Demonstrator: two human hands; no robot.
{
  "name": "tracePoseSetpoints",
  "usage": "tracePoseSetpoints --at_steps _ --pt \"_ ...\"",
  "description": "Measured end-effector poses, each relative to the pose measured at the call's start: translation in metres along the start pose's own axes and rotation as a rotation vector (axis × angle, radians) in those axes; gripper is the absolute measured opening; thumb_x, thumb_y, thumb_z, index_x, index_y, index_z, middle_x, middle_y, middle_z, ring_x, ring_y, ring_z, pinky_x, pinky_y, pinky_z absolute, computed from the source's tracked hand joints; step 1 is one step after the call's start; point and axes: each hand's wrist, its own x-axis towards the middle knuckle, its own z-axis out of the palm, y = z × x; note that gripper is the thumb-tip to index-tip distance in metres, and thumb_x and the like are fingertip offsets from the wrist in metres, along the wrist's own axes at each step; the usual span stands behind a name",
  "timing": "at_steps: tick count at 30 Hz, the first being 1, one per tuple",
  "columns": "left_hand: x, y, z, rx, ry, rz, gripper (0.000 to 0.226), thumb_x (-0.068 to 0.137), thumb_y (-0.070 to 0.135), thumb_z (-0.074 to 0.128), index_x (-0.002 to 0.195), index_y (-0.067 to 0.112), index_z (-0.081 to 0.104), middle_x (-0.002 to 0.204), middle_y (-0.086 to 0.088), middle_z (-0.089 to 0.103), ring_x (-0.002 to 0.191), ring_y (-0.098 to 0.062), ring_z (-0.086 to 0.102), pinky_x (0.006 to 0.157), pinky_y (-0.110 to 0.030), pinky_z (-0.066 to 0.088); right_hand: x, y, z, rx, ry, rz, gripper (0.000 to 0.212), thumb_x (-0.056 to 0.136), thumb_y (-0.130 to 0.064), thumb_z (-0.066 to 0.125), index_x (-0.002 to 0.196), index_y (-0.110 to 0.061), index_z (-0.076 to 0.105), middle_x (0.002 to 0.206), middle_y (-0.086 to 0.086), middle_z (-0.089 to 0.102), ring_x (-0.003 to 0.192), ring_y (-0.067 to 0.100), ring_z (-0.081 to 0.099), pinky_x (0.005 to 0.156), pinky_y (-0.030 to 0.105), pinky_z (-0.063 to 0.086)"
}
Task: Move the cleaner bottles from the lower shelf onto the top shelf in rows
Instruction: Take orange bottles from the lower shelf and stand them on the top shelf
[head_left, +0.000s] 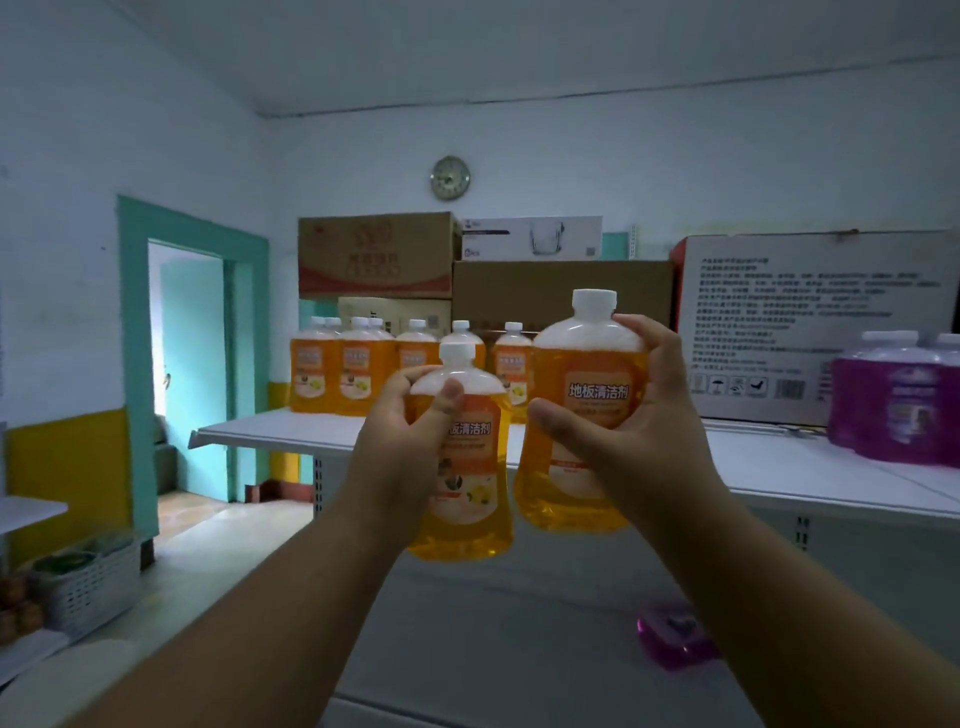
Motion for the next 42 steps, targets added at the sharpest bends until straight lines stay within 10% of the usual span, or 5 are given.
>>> tracePoseSetpoints --at_steps 4,10,21,28,42 --pt "0.069 -0.003 -0.048 -0.088 -0.070 -0.007 0.058 0.070 0.068 0.067 0.120 0.039 0.058 0.110 -0.004 0.072 0.097 -0.027 0.073 0.075 -0.053 0.060 0.044 0.013 0.056 -0.042 0.078 -0.043 0.087 0.052 -0.070 0.076 0.122 -0.061 0.027 0.109 -0.038 0.041 0.095 -0.019 0.055 0.061 0.010 0.052" --pt "0.161 -0.031 -0.093 -0.016 -0.210 0.027 0.041 0.079 0.063 0.056 0.117 0.046 0.053 0.094 0.014 0.072 0.084 -0.005 0.072 0.055 -0.025 0.057 0.085 0.050 0.124 -0.160 0.121 0.019 0.091 0.048 -0.071 0.073 0.124 -0.055 0.025 0.110 -0.028 0.040 0.094 -0.019 0.053 0.056 0.005 0.046" --pt "0.234 -0.100 -0.104 0.054 -0.250 -0.115 0.054 0.078 0.064 0.049 0.128 0.044 0.047 0.121 -0.002 0.061 0.093 -0.013 0.064 0.061 -0.031 0.055 0.113 0.118 0.179 -0.364 0.188 0.247 0.095 0.046 -0.064 0.074 0.123 -0.055 0.021 0.106 -0.026 0.037 0.090 0.000 0.052 0.078 0.024 0.052" --pt "0.239 -0.101 -0.117 0.819 -0.159 0.645 0.081 0.078 0.062 0.067 0.148 0.040 0.033 0.148 -0.002 0.039 0.135 -0.022 0.034 0.106 -0.041 0.032 0.115 0.136 0.184 -0.499 0.142 0.260 0.099 0.047 -0.070 0.073 0.130 -0.050 0.023 0.121 -0.013 0.043 0.108 0.015 0.054 0.080 0.027 0.053" --pt "0.285 -0.121 -0.094 1.199 -0.281 0.573 0.091 0.071 0.052 0.082 0.146 0.034 0.032 0.158 -0.011 0.026 0.141 -0.034 0.030 0.113 -0.049 0.030 0.133 0.146 0.173 -0.838 -0.037 0.357 0.102 0.067 -0.051 0.083 0.145 -0.047 0.016 0.130 0.002 0.040 0.104 0.017 0.053 0.088 0.040 0.054"
